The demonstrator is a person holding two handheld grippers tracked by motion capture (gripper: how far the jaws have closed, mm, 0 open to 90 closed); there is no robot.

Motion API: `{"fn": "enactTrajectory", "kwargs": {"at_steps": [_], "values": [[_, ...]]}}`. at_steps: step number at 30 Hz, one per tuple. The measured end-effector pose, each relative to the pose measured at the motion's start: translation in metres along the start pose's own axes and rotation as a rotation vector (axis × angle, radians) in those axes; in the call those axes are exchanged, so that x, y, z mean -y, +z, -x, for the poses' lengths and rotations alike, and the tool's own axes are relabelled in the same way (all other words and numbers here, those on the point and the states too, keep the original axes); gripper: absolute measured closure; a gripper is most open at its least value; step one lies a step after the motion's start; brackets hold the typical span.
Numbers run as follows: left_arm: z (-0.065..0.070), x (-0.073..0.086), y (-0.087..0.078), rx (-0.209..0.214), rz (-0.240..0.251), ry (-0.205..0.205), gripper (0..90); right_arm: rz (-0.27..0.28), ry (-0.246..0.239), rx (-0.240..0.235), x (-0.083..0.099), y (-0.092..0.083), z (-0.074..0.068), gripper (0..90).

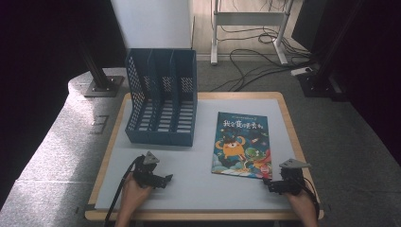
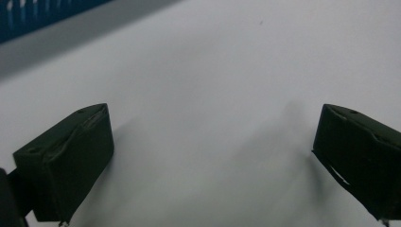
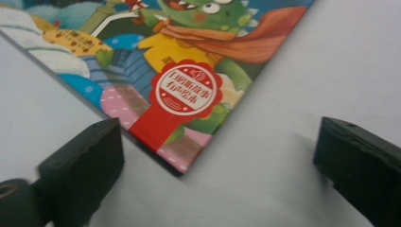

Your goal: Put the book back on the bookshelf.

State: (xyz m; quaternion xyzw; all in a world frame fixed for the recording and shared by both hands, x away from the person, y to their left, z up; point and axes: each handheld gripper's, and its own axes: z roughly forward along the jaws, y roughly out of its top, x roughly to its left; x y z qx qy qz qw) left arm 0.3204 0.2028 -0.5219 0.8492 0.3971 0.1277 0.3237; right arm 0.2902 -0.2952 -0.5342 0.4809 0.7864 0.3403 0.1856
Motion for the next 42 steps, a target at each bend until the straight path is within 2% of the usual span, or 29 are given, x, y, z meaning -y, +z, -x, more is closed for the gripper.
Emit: {"fn": "enactTrajectory", "kwargs": {"at_steps": [2,10,16,18,23,28,34,39,40,42], "values": [[0.003,-0.006,0.002,0.017,0.005,0.019,0.0,-0.018,-0.024,0.001,-0.001,0.002,-0.002,0.0],[0.019,-0.03,0.01,0.097,0.038,0.067,0.0,-0.001,-0.02,-0.028,-0.003,0.0,0.001,0.0],[0.033,-0.046,0.023,0.121,0.024,0.125,0.0,0.011,-0.023,-0.043,-0.008,-0.003,0.002,0.0],[0.037,-0.051,0.028,0.132,0.01,0.136,0.0,0.015,-0.019,-0.053,-0.009,-0.003,0.003,0.0],[0.046,-0.063,0.038,0.156,0.016,0.157,0.0,0.031,-0.018,-0.063,-0.015,-0.002,0.006,0.0],[0.056,-0.077,0.046,0.201,0.034,0.164,0.0,0.026,-0.045,-0.043,-0.019,0.001,0.009,0.0],[0.075,-0.1,0.059,0.194,0.006,0.233,0.0,0.017,-0.062,-0.046,-0.028,0.005,0.014,0.0],[0.081,-0.113,0.069,0.216,0.012,0.235,0.0,0.031,-0.066,-0.052,-0.038,0.011,0.018,0.0],[0.082,-0.117,0.075,0.233,-0.005,0.233,0.0,0.031,-0.066,-0.057,-0.04,0.012,0.019,0.0],[0.084,-0.12,0.079,0.24,-0.012,0.239,0.0,0.031,-0.072,-0.067,-0.043,0.015,0.02,0.0]]}}
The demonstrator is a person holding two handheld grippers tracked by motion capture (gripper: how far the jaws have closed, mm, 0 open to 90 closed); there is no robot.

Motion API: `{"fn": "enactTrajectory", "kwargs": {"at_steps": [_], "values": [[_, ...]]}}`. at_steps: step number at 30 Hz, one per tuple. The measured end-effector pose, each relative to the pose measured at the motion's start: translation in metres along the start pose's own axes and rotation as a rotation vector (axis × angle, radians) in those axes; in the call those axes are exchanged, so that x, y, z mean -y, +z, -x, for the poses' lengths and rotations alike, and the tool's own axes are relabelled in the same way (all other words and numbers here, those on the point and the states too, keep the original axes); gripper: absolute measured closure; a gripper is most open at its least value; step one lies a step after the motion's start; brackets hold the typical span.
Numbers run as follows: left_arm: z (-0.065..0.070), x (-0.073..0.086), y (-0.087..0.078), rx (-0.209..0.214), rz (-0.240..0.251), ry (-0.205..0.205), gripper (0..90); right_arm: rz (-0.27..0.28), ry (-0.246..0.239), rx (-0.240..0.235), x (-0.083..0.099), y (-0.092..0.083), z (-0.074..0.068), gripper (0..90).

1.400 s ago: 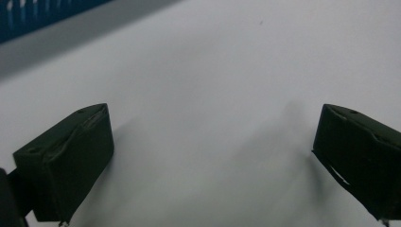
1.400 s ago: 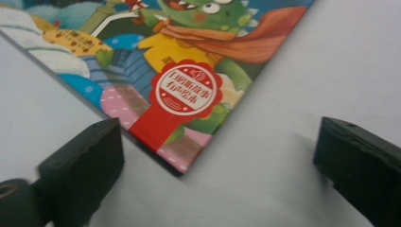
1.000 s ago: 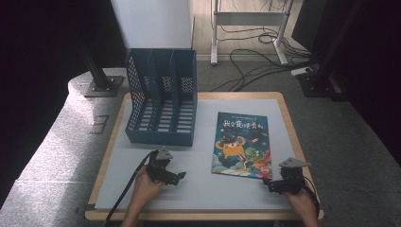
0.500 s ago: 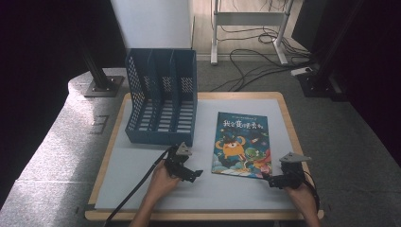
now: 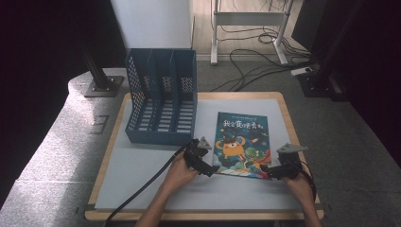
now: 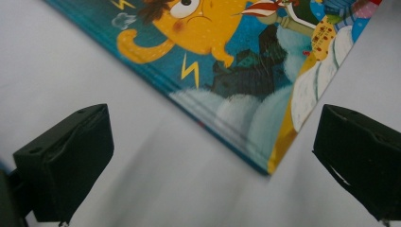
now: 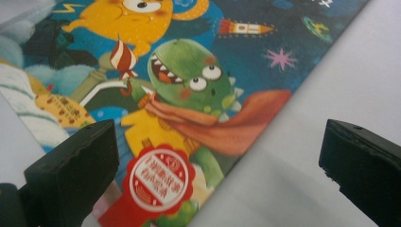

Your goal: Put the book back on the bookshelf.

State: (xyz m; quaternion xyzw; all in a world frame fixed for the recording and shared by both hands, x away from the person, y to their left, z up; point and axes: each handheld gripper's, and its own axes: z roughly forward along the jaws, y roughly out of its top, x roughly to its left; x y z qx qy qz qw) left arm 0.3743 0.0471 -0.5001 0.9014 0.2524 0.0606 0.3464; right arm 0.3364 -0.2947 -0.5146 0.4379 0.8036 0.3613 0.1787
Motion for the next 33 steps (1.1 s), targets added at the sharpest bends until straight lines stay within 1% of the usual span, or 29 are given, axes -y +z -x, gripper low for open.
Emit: {"fn": "enactTrajectory", "kwargs": {"at_steps": [2,4,6,8,10,11,12,14,16,17,20,21,24,26,27,31,33], "values": [[-0.001,-0.004,0.006,0.019,-0.012,0.003,0.0,0.003,0.007,-0.001,-0.002,0.003,0.001,0.0],[0.0,-0.008,0.014,0.02,-0.028,0.018,0.0,0.004,0.015,-0.001,-0.004,0.007,0.004,0.0],[0.0,-0.012,0.019,0.028,-0.033,0.021,0.0,0.012,0.027,-0.004,-0.006,0.011,0.007,0.0],[0.001,-0.016,0.025,0.025,-0.03,0.028,0.0,0.014,0.032,-0.001,-0.009,0.018,0.01,0.0],[0.0,-0.02,0.032,0.024,-0.029,0.023,0.0,0.015,0.029,0.002,-0.01,0.019,0.011,0.0],[-0.001,-0.022,0.035,0.015,-0.034,0.03,0.0,0.011,0.028,0.001,-0.012,0.022,0.012,0.0],[-0.002,-0.024,0.039,-0.004,-0.036,0.032,0.0,0.008,0.029,0.001,-0.012,0.024,0.013,0.0],[-0.005,-0.026,0.043,-0.011,-0.034,0.017,0.0,0.008,0.029,0.004,-0.014,0.028,0.015,0.0],[-0.009,-0.026,0.047,-0.028,-0.028,-0.002,0.0,0.006,0.029,0.007,-0.016,0.032,0.016,0.0],[-0.011,-0.026,0.048,-0.028,-0.032,-0.006,0.0,0.004,0.027,0.008,-0.016,0.035,0.017,0.0],[-0.015,-0.026,0.052,-0.001,-0.02,-0.045,0.0,0.003,0.031,0.003,-0.017,0.04,0.019,0.0],[-0.016,-0.026,0.053,0.0,-0.016,-0.048,0.0,0.0,0.028,-0.004,-0.017,0.042,0.02,0.0],[-0.016,-0.027,0.054,-0.001,-0.011,-0.047,0.0,0.012,0.045,-0.024,-0.017,0.046,0.022,0.0],[-0.015,-0.026,0.054,-0.003,-0.007,-0.05,0.0,0.007,0.057,-0.036,-0.018,0.047,0.023,0.0],[-0.015,-0.026,0.054,-0.006,-0.006,-0.052,0.0,0.002,0.057,-0.049,-0.018,0.048,0.023,0.0],[-0.013,-0.026,0.054,-0.012,-0.007,-0.059,0.0,0.002,0.042,-0.055,-0.019,0.05,0.021,0.0],[-0.011,-0.025,0.054,-0.016,-0.001,-0.065,0.0,0.005,0.045,-0.053,-0.019,0.05,0.02,0.0]]}}
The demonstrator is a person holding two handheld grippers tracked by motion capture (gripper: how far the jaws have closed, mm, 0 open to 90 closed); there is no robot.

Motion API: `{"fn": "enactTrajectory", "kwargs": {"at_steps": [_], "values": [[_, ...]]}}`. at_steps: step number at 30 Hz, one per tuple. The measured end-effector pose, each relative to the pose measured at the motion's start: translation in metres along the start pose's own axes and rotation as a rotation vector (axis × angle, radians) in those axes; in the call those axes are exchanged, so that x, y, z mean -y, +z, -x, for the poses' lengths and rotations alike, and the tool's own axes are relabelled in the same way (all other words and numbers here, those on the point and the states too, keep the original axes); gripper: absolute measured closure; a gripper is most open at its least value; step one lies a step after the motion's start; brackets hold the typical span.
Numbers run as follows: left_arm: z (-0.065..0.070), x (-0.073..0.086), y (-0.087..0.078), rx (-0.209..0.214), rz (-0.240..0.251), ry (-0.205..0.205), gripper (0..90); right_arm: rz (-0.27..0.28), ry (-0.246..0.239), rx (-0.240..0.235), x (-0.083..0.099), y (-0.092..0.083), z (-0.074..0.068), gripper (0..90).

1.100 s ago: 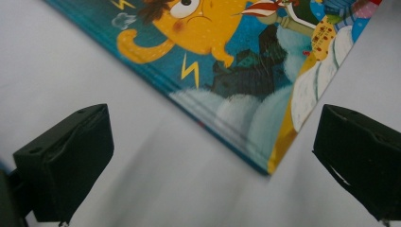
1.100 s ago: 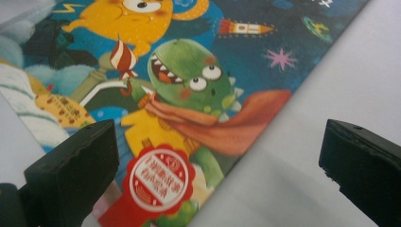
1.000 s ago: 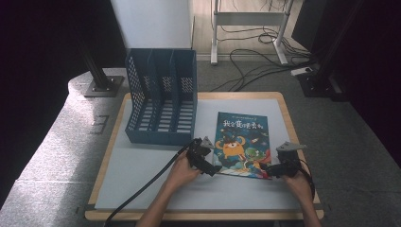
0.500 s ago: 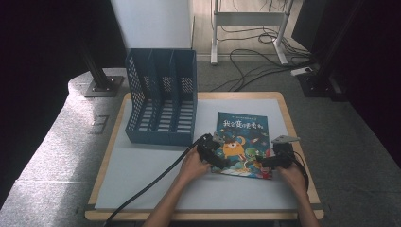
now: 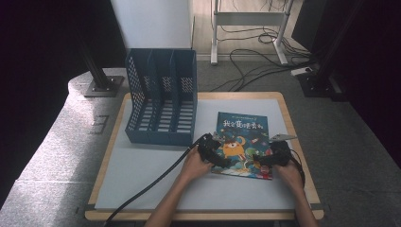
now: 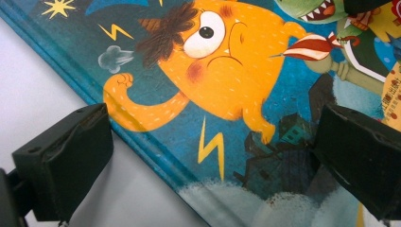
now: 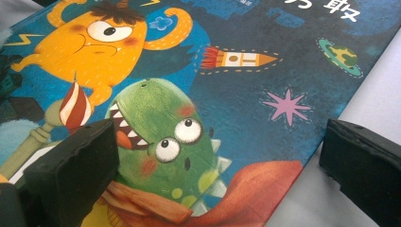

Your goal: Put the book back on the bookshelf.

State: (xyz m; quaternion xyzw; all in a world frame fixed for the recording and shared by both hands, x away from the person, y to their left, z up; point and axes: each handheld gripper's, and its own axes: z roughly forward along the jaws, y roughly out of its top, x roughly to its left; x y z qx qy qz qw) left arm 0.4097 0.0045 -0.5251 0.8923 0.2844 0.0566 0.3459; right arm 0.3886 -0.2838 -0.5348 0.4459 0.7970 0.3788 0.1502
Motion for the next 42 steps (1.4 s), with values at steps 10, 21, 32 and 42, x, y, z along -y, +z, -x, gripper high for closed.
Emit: {"fn": "enactTrajectory", "kwargs": {"at_steps": [10,21,32,42], "values": [[0.012,0.004,-0.004,-0.008,-0.017,-0.002,0.0,0.0,0.006,0.001,0.004,-0.003,-0.005,0.0],[0.038,0.024,-0.017,0.008,-0.009,0.013,0.0,-0.007,-0.022,-0.024,0.019,-0.019,-0.018,0.0],[0.07,0.047,-0.032,0.021,-0.012,0.023,0.0,-0.012,-0.039,-0.042,0.038,-0.038,-0.038,0.0],[0.075,0.053,-0.042,0.09,-0.073,0.114,0.0,-0.02,-0.052,-0.054,0.047,-0.047,-0.046,0.0]]}}
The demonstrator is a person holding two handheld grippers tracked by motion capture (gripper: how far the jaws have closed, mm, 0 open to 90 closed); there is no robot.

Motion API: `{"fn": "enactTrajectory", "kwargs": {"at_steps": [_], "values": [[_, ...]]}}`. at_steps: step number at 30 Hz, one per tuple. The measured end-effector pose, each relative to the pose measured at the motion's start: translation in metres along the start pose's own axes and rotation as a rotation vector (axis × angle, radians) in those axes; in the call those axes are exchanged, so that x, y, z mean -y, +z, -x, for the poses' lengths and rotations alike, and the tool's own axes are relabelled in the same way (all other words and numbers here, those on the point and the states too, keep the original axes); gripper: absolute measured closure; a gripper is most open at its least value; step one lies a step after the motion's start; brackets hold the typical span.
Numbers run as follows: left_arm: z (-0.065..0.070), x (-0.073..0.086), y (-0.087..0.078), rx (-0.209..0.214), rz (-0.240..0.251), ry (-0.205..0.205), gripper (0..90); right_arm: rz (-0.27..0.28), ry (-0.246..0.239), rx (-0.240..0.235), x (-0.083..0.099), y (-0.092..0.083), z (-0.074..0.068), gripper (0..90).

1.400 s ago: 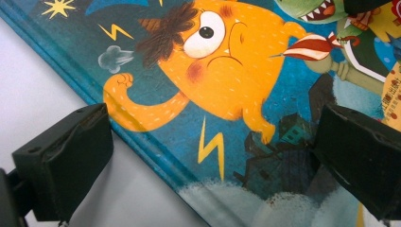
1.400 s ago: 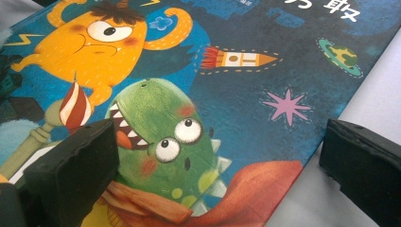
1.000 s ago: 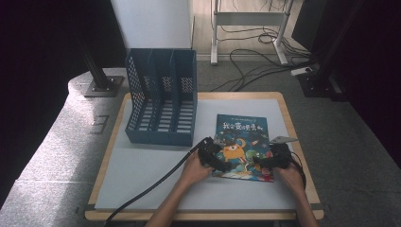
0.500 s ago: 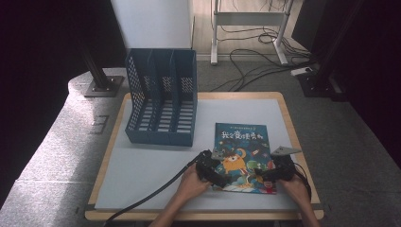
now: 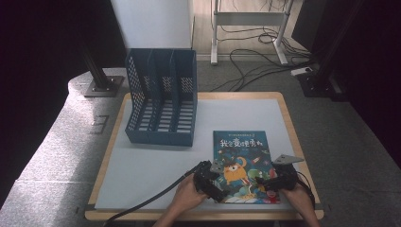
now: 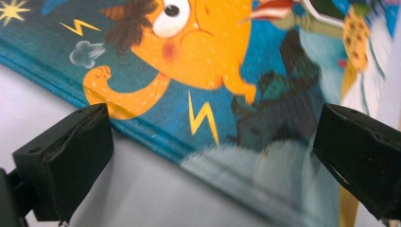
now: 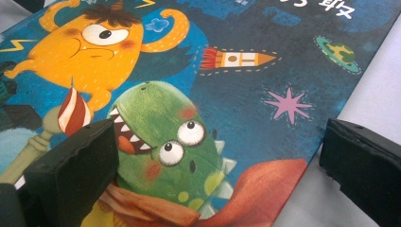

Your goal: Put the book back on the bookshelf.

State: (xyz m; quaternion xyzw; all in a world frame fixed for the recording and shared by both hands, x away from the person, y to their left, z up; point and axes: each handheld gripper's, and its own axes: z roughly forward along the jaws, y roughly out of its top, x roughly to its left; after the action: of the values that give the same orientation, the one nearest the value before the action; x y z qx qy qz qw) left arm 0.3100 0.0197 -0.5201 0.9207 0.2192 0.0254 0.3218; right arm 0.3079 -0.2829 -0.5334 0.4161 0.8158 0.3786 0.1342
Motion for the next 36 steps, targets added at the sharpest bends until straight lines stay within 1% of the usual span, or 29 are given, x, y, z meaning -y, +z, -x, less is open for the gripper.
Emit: {"fn": "enactTrajectory", "kwargs": {"at_steps": [1,3,4,5,8,9,10,11,12,13,14,15,16,17,18,20,21,23,26,27,30,34,36], "values": [[-0.004,0.001,-0.003,-0.013,-0.011,0.01,0.0,-0.001,0.002,0.0,0.0,0.0,0.0,0.0],[-0.012,0.003,-0.011,-0.065,-0.014,0.026,0.0,-0.008,0.0,-0.007,0.0,-0.001,0.001,0.0],[-0.017,0.005,-0.015,-0.092,-0.018,0.03,0.0,-0.01,0.005,-0.01,0.001,-0.002,0.001,0.0],[-0.023,0.007,-0.018,-0.11,-0.019,0.028,0.0,-0.01,0.006,-0.009,0.001,-0.003,0.001,0.0],[-0.039,0.015,-0.023,-0.132,-0.009,-0.003,0.0,-0.002,0.017,0.001,0.002,-0.005,0.004,0.0],[-0.044,0.017,-0.022,-0.136,-0.014,-0.012,0.0,0.0,0.019,0.0,0.003,-0.005,0.005,0.0],[-0.045,0.017,-0.02,-0.14,-0.019,-0.013,0.0,-0.001,0.021,-0.001,0.003,-0.005,0.005,0.0],[-0.047,0.018,-0.016,-0.127,-0.016,-0.012,0.0,-0.001,0.02,0.0,0.003,-0.005,0.005,0.0],[-0.047,0.018,-0.015,-0.125,0.002,-0.024,0.0,-0.003,0.017,-0.003,0.002,-0.004,0.004,0.0],[-0.047,0.018,-0.013,-0.127,0.012,-0.011,0.0,-0.002,0.012,-0.007,0.002,-0.003,0.003,0.0],[-0.045,0.017,-0.012,-0.127,0.023,-0.012,0.0,-0.003,0.007,-0.014,0.001,-0.002,0.002,0.0],[-0.046,0.017,-0.012,-0.123,0.024,-0.009,0.0,-0.005,0.002,-0.007,0.0,-0.001,0.001,0.0],[-0.046,0.017,-0.012,-0.118,0.029,-0.016,0.0,-0.006,0.005,-0.005,-0.001,0.0,0.001,0.0],[-0.046,0.018,-0.012,-0.118,0.028,-0.009,0.0,-0.008,0.005,-0.007,-0.001,0.0,0.002,0.0],[-0.045,0.018,-0.011,-0.12,0.034,-0.014,0.0,-0.008,0.006,-0.01,-0.002,0.001,0.003,0.0],[-0.044,0.017,-0.011,-0.115,0.033,-0.003,0.0,-0.011,0.003,-0.011,-0.003,0.002,0.004,0.0],[-0.043,0.017,-0.01,-0.108,0.045,-0.005,0.0,-0.011,0.002,-0.009,-0.004,0.003,0.005,0.0],[-0.041,0.017,-0.008,-0.098,0.052,0.01,0.0,-0.011,0.004,-0.008,-0.006,0.004,0.008,0.0],[-0.038,0.015,-0.006,-0.08,0.066,0.012,0.0,-0.016,0.002,-0.007,-0.011,0.009,0.012,0.0],[-0.037,0.014,-0.005,-0.067,0.073,0.014,0.0,-0.02,-0.001,-0.008,-0.015,0.012,0.016,0.0],[-0.034,0.01,-0.001,-0.039,0.084,0.026,0.0,-0.024,-0.006,-0.01,-0.02,0.016,0.02,0.0],[-0.029,0.006,0.003,-0.018,0.083,0.044,0.0,-0.034,-0.014,-0.018,-0.03,0.025,0.027,0.0],[-0.029,0.005,0.004,-0.011,0.08,0.05,0.0,-0.046,-0.026,-0.023,-0.035,0.029,0.029,0.0]]}}
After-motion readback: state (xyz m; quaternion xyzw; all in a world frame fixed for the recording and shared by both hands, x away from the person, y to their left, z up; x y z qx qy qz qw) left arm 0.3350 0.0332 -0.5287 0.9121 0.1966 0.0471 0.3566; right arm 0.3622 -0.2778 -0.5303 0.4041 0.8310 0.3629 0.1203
